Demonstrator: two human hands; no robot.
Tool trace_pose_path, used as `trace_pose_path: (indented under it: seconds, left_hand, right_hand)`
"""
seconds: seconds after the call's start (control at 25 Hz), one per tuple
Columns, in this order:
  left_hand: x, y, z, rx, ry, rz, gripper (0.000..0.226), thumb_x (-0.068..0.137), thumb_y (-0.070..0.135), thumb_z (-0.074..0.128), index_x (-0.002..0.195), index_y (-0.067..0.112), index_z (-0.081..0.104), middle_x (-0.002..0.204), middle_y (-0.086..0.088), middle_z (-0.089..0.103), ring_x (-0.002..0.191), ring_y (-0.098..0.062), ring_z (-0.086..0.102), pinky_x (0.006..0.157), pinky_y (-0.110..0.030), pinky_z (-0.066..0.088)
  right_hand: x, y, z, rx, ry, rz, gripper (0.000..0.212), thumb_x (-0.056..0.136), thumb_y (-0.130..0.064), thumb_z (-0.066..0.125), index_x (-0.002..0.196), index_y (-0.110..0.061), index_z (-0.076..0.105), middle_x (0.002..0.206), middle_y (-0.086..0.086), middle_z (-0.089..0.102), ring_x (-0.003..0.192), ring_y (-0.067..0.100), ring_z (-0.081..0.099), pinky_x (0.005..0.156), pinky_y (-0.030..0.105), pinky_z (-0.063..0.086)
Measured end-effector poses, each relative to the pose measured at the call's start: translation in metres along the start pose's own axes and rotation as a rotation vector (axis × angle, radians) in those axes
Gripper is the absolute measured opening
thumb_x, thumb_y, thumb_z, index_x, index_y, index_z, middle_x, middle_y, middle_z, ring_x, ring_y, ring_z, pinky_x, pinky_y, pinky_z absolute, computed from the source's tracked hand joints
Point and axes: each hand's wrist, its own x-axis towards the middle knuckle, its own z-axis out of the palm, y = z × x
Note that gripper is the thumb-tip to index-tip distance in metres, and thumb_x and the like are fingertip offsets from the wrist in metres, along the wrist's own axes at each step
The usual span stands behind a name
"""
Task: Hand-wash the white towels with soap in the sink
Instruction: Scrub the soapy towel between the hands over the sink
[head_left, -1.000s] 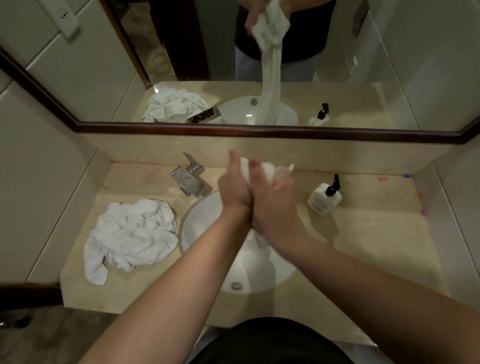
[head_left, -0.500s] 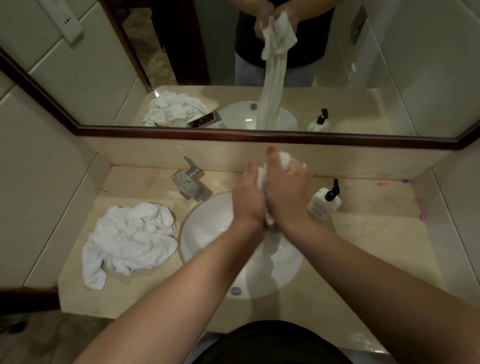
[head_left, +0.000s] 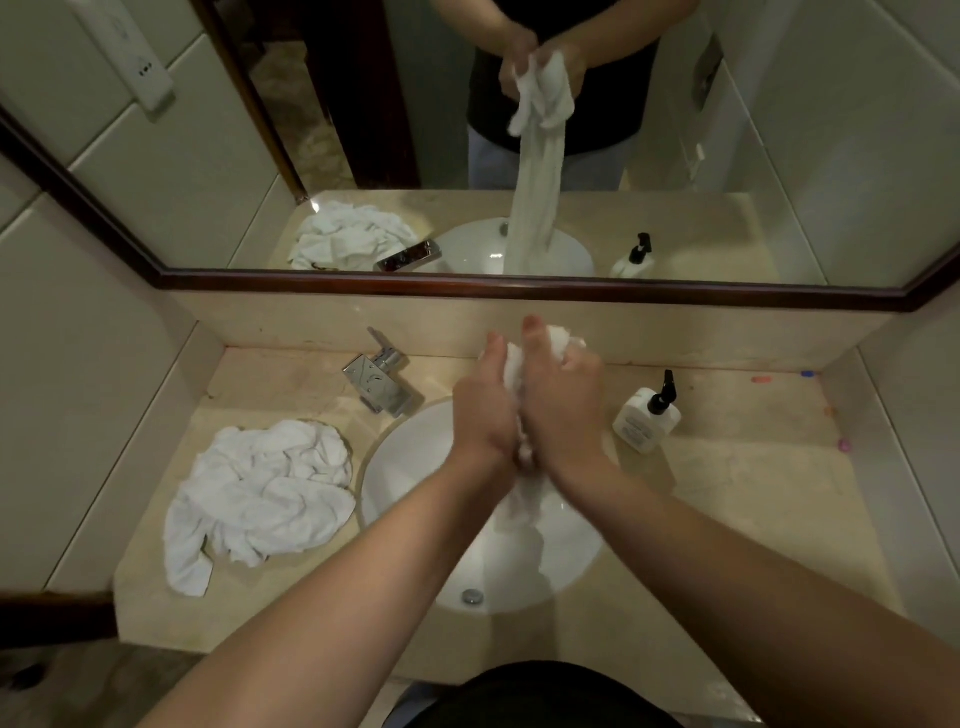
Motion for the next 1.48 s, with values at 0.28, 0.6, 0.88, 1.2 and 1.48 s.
trace_pose_path:
  seconds: [0.28, 0.6, 0.88, 1.2, 1.48]
  left_hand:
    - [-0.005, -0.005, 0.001, -0.037, -0.015, -0.061, 0.058, 0.103, 0.051, 0.041, 0.087, 0.006, 0.072, 0.082, -0.01, 0.075, 0.078, -0.019, 0.073, 0.07, -0.026, 0.056]
    - [-0.011, -0.013, 0.006, -0.078, 0.047, -0.051, 0.059, 0.099, 0.058, 0.044, 0.078, 0.01, 0.069, 0.074, -0.008, 0.071, 0.07, -0.018, 0.07, 0.063, -0.028, 0.053]
    - [-0.005, -0.007, 0.009, -0.094, 0.039, 0.012, 0.06, 0.094, 0.064, 0.048, 0.076, 0.012, 0.07, 0.075, -0.01, 0.07, 0.071, -0.023, 0.07, 0.066, -0.031, 0.053]
    - [-0.006, -0.009, 0.01, -0.077, -0.005, 0.048, 0.06, 0.102, 0.054, 0.04, 0.066, 0.015, 0.069, 0.065, -0.005, 0.067, 0.061, -0.017, 0.067, 0.057, -0.024, 0.051]
    - [-0.004, -0.007, 0.005, -0.166, 0.009, 0.015, 0.066, 0.105, 0.048, 0.036, 0.056, 0.014, 0.064, 0.053, 0.0, 0.06, 0.05, -0.011, 0.061, 0.049, -0.019, 0.048]
  right_hand:
    - [0.001, 0.003, -0.003, 0.006, -0.013, 0.07, 0.05, 0.095, -0.045, 0.058, 0.059, -0.011, 0.056, 0.053, -0.001, 0.058, 0.052, 0.016, 0.058, 0.055, 0.035, 0.048]
    - [-0.001, -0.003, -0.01, 0.015, -0.018, 0.052, 0.049, 0.096, -0.042, 0.058, 0.058, -0.012, 0.054, 0.053, -0.001, 0.056, 0.049, 0.013, 0.054, 0.051, 0.029, 0.043]
    - [0.001, -0.008, -0.009, 0.044, -0.009, 0.021, 0.053, 0.096, -0.043, 0.058, 0.059, -0.007, 0.056, 0.054, 0.005, 0.058, 0.05, 0.018, 0.057, 0.049, 0.032, 0.045]
    - [0.001, -0.003, -0.013, -0.051, -0.076, -0.044, 0.061, 0.093, -0.052, 0.056, 0.055, -0.005, 0.051, 0.051, 0.008, 0.054, 0.049, 0.025, 0.053, 0.051, 0.035, 0.041]
    - [-0.003, 0.0, -0.005, -0.082, -0.096, -0.051, 0.06, 0.094, -0.053, 0.055, 0.053, -0.01, 0.046, 0.047, 0.003, 0.046, 0.045, 0.017, 0.044, 0.049, 0.031, 0.034]
